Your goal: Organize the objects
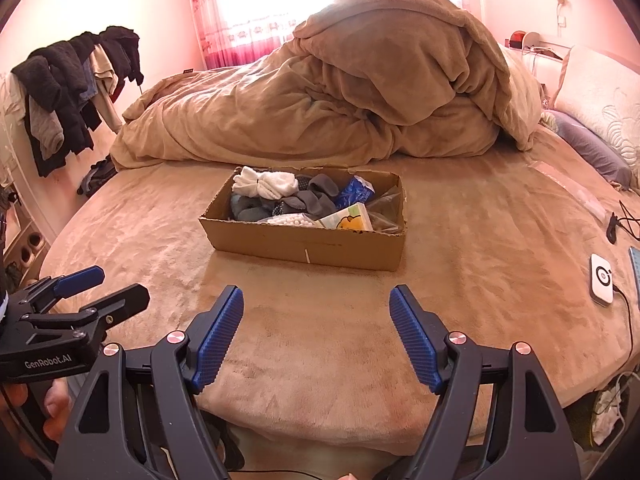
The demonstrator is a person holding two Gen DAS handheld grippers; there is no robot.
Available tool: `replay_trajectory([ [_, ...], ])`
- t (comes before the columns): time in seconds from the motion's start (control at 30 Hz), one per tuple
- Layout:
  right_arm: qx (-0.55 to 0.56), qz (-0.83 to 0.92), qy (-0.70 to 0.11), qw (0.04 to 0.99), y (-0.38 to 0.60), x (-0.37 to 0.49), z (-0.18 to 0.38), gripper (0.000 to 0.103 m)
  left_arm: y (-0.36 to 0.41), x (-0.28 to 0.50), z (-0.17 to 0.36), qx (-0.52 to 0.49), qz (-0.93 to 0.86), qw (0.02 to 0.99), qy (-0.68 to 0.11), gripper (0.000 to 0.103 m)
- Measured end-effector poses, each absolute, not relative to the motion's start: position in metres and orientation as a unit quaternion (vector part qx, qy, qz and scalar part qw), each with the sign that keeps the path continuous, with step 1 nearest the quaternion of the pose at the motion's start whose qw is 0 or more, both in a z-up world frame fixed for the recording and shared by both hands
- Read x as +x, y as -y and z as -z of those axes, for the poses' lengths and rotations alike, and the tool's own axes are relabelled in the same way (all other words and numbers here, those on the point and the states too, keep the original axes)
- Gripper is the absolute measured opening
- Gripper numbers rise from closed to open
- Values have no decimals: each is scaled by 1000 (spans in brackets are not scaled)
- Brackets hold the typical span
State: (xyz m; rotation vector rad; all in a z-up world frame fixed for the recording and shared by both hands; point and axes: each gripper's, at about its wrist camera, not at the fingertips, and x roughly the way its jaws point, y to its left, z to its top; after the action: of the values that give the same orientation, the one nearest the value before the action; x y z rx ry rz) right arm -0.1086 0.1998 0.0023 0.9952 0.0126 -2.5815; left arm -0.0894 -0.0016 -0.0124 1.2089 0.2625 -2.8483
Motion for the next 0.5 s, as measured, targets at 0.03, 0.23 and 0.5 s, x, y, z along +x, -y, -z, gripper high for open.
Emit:
replay_trajectory([
  [0.03, 354, 916, -3, 186, -200, -110, -1, 79, 1, -91, 13, 390, 917, 18, -83, 96],
  [0.23, 360, 915, 0, 185, -201, -115, 3, 79, 0, -95, 17, 393, 916, 16, -82, 96],
  [0.5, 364, 913, 2, 183, -202, -120, 7, 79, 0, -98, 21, 396, 915, 14, -82, 96],
])
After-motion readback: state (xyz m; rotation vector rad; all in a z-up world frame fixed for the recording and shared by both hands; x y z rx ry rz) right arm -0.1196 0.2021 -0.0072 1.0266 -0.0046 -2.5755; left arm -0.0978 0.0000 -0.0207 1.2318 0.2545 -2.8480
